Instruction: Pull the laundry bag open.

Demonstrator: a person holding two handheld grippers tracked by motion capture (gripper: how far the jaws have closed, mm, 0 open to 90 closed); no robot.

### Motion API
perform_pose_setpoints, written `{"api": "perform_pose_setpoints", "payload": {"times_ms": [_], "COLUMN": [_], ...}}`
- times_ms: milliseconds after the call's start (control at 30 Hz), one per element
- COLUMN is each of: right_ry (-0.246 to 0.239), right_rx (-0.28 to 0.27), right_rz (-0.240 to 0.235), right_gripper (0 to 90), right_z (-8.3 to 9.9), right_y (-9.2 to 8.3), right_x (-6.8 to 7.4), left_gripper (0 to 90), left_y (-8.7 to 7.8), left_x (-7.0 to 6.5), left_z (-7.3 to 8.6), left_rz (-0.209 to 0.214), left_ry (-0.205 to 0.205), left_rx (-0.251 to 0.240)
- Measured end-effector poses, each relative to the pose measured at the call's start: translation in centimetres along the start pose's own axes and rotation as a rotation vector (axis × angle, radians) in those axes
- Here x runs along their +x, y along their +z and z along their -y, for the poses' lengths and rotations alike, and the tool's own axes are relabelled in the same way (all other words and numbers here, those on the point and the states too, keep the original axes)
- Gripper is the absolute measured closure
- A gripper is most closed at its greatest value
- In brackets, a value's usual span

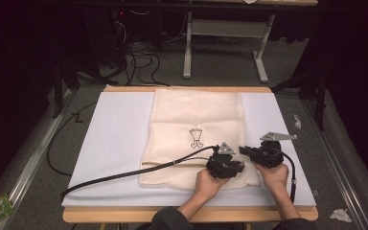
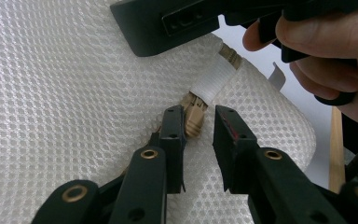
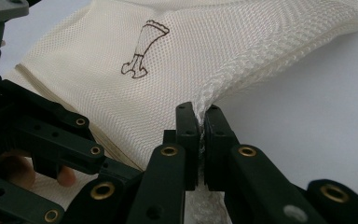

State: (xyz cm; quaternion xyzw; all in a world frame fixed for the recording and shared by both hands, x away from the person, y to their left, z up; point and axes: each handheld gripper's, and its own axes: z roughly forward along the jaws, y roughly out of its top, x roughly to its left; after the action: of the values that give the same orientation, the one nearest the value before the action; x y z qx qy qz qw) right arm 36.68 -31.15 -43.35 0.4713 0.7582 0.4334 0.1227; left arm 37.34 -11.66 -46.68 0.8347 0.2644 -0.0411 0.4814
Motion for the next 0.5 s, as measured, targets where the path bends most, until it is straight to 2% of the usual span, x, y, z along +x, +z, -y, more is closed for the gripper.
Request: {"api": "perform_pose_setpoints", "payload": {"times_ms": [333,467,500], "right_ry": [-0.001,0.002,0.004], "right_rx": [-0.004,-0.005,-0.007], "right_rz": [-0.002,-0.002,-0.002], "right_gripper": [88.0,88.1,88.0], "right_z": [-0.02,0.01,0.01], "right_y": [0.06,0.07,0.04], "right_x": [-0.02,0.00,-0.02], "left_gripper": [80.2,82.3,85.6], "left_y": [0.23,0.13,0.07], "left_x": [0.35,0.34,0.30], "left_z": [-0.31,-0.41,-0.48], "left_rz": [0.015,0.023,0.021], "left_ry": [-0.028,-0.026,-0.022], "left_rx": [-0.012,-0.016,-0.017]}}
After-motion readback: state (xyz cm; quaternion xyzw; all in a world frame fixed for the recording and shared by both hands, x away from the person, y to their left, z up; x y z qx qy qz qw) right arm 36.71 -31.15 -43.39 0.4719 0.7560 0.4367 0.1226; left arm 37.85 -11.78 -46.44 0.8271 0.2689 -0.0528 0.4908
